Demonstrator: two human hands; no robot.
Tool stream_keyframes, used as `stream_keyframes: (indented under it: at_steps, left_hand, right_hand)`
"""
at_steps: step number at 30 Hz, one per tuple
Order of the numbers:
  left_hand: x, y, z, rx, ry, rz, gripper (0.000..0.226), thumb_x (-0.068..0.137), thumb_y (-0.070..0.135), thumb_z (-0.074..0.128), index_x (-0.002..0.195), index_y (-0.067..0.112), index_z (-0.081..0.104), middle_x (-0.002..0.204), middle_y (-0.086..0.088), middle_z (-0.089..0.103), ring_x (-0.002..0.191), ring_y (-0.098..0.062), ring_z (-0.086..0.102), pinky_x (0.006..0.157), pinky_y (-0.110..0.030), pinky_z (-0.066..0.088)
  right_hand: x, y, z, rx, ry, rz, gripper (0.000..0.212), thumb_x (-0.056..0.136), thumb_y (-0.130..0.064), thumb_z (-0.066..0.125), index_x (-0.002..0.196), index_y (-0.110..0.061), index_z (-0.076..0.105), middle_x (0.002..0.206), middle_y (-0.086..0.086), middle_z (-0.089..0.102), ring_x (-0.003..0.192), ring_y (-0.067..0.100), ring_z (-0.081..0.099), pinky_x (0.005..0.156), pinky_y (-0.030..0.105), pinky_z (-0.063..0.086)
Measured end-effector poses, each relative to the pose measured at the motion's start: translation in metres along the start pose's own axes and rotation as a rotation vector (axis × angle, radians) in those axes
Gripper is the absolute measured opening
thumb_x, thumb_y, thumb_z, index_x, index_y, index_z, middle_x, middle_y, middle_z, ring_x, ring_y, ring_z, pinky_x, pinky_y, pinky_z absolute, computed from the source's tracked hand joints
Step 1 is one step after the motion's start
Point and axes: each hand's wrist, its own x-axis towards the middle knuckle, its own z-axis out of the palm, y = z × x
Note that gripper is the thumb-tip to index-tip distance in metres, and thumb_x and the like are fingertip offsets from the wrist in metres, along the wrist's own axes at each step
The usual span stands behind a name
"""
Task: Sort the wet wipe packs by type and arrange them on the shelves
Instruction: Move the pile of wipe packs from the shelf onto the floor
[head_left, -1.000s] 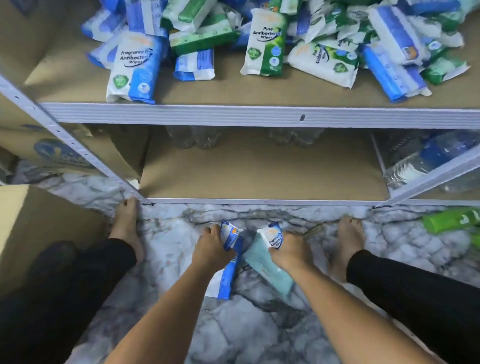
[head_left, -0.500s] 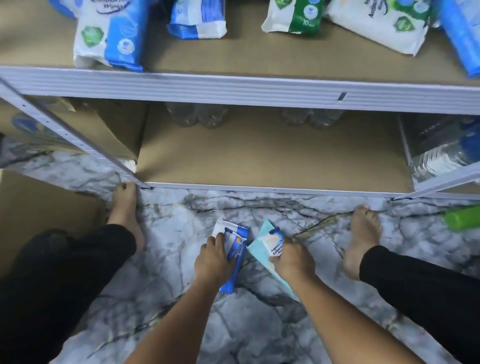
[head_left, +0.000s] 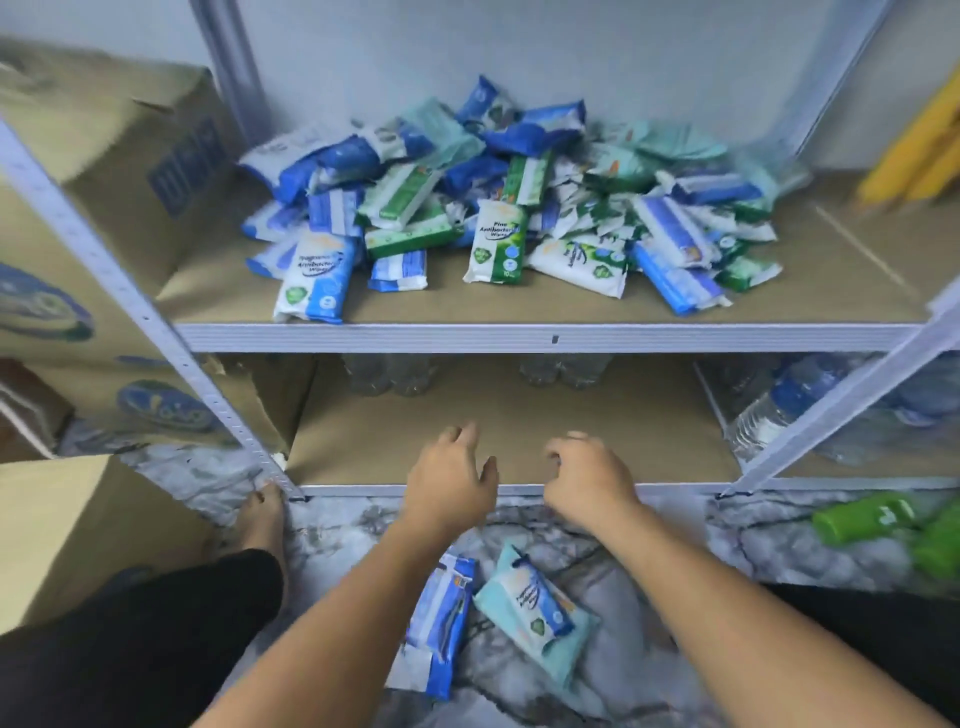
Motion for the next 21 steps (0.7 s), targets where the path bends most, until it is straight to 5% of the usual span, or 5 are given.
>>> stream_keyframes:
  at_steps: [10, 17, 21]
  left_hand:
    - [0.022, 0.067, -0.118, -0.046, 0.311, 0.241, 0.042, 0.089, 0.04, 0.051, 0.127, 0.024, 0.06, 0.112, 0.002, 0.063, 0.1, -0.025, 0.062, 0.075, -0.042, 0.056]
    - [0.057, 0.047, -0.129, -0.069, 0.353, 0.239, 0.038, 0.089, 0.037, 0.054, 0.122, 0.02, 0.065, 0.109, -0.001, 0.063, 0.095, -0.024, 0.063, 0.076, -0.041, 0.056]
    - [0.08, 0.046, -0.125, -0.049, 0.418, 0.205, 0.039, 0.087, 0.038, 0.054, 0.117, 0.016, 0.068, 0.104, -0.004, 0.064, 0.099, -0.029, 0.058, 0.082, -0.043, 0.053]
  right_hand:
    - [0.016, -0.039, -0.141, 0.068, 0.357, -0.161, 0.015, 0.083, -0.026, 0.056, 0.082, -0.019, 0.07, 0.079, -0.001, 0.067, 0.076, 0.024, 0.06, 0.068, 0.033, 0.056]
    - [0.058, -0.025, -0.151, 0.015, 0.502, -0.21, 0.04, 0.086, -0.023, 0.062, 0.126, -0.017, 0.064, 0.125, 0.002, 0.057, 0.114, 0.03, 0.051, 0.093, 0.043, 0.047]
    - [0.08, -0.024, -0.153, -0.117, 0.497, -0.101, 0.057, 0.088, -0.041, 0.059, 0.142, -0.028, 0.049, 0.143, -0.008, 0.048, 0.125, 0.028, 0.036, 0.089, 0.043, 0.028]
